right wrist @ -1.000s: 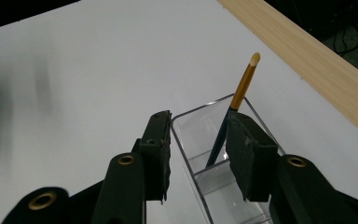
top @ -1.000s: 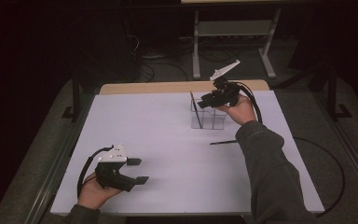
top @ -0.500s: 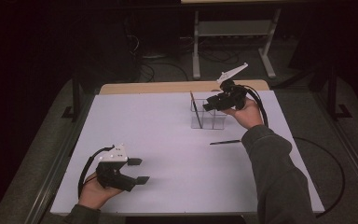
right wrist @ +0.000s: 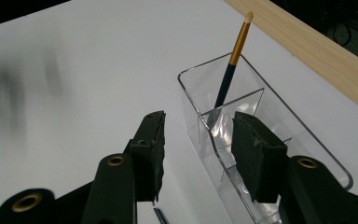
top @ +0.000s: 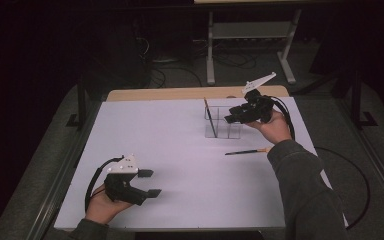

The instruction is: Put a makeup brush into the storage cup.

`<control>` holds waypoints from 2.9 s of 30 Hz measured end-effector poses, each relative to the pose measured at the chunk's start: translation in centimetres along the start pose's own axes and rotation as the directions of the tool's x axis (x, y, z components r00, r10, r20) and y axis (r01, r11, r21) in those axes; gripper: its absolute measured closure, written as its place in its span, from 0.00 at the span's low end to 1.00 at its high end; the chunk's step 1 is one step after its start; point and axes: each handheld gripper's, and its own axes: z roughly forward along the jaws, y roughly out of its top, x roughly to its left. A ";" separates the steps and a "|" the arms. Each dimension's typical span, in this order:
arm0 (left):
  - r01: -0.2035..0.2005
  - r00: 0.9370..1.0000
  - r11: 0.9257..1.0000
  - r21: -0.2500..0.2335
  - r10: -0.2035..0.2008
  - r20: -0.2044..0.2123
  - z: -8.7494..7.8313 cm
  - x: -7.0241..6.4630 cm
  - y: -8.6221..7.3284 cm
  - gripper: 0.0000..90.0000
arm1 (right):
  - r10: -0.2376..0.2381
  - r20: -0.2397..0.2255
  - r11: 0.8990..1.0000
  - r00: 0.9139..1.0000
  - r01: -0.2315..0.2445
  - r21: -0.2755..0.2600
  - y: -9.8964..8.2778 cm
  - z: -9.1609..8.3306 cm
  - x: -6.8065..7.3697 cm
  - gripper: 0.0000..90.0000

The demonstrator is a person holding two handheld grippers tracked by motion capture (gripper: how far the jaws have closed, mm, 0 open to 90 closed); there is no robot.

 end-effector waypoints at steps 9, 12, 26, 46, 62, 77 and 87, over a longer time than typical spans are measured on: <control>0.013 1.000 1.000 -0.008 -0.013 0.004 0.1 0.1 -0.1 0.31 | 0.005 0.004 1.000 1.000 -0.005 -0.016 -0.7 -1.1 0.2 0.58; 0.016 1.000 1.000 -0.006 -0.016 0.006 0.1 0.1 -0.2 0.31 | 0.004 0.007 1.000 1.000 -0.004 -0.011 -1.0 -1.1 0.1 0.57; 0.020 1.000 1.000 -0.013 -0.020 -0.001 0.0 0.3 -0.1 0.31 | 0.013 0.010 1.000 1.000 -0.013 0.000 -2.1 -1.8 0.5 0.54; 0.013 1.000 1.000 -0.008 -0.013 0.001 0.2 0.3 0.0 0.31 | 0.016 0.022 1.000 1.000 -0.016 0.006 -3.9 -3.1 1.0 0.51; 0.015 1.000 1.000 -0.010 -0.015 0.000 0.1 0.2 -0.1 0.31 | 0.016 0.035 1.000 0.999 -0.016 0.013 -5.7 -3.7 1.5 0.46; 0.016 1.000 1.000 -0.011 -0.016 -0.003 -0.1 0.3 -0.2 0.31 | 0.013 0.035 1.000 0.999 -0.014 0.022 -7.1 -4.0 1.5 0.45; 0.015 1.000 1.000 -0.009 -0.015 -0.004 0.0 0.3 -0.1 0.31 | 0.016 0.040 0.999 0.999 -0.018 0.040 -8.6 -4.0 1.3 0.45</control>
